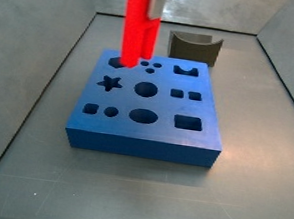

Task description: Insert the square-circle object.

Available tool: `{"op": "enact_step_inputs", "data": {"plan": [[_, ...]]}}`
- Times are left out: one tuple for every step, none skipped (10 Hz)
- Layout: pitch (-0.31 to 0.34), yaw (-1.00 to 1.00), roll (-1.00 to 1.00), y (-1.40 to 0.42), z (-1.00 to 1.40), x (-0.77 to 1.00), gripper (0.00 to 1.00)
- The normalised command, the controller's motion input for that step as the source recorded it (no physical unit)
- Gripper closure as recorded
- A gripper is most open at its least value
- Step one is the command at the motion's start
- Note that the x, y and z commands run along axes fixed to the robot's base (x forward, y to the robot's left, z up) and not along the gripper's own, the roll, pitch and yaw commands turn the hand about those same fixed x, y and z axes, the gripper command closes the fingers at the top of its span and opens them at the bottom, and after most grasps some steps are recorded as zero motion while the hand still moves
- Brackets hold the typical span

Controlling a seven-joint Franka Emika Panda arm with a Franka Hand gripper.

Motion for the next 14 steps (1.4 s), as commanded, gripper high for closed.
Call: {"op": "enact_step_inputs", "data": {"plan": [[0.000, -0.73, 0.01, -0.16, -0.33, -0.33, 1.00], [0.000, -0.76, 0.00, -0.12, -0.37, -0.33, 1.00], [-0.026, -0.95, 0.00, 0.00, -0.47, -0.20, 1.00], [-0.029, -1.00, 0.00, 0.00, -0.46, -0.14, 1.00], [-0.019, -1.00, 0.00, 0.00, -0.42, -0.05, 1.00], [-0.011, -1.00, 0.00, 0.00, -0.40, 0.00, 1.00], [0.000, -1.00, 0.00, 0.00, -0.33, 0.00, 1.00], [0.000, -0.95, 0.00, -0.08, -0.29, -0.07, 1.00], [0.000, -0.96, 0.00, -0.08, -0.26, -0.05, 1.00], [0.000, -0.95, 0.00, -0.09, -0.21, -0.05, 1.00], [-0.001, -0.96, 0.00, -0.08, -0.20, -0.03, 1.00], [-0.047, -0.94, -0.02, -0.07, -0.19, -0.04, 1.00], [-0.104, -0.85, -0.09, -0.11, -0.20, -0.13, 1.00], [-0.160, -0.63, -0.15, -0.25, -0.22, -0.33, 1.00]]}}
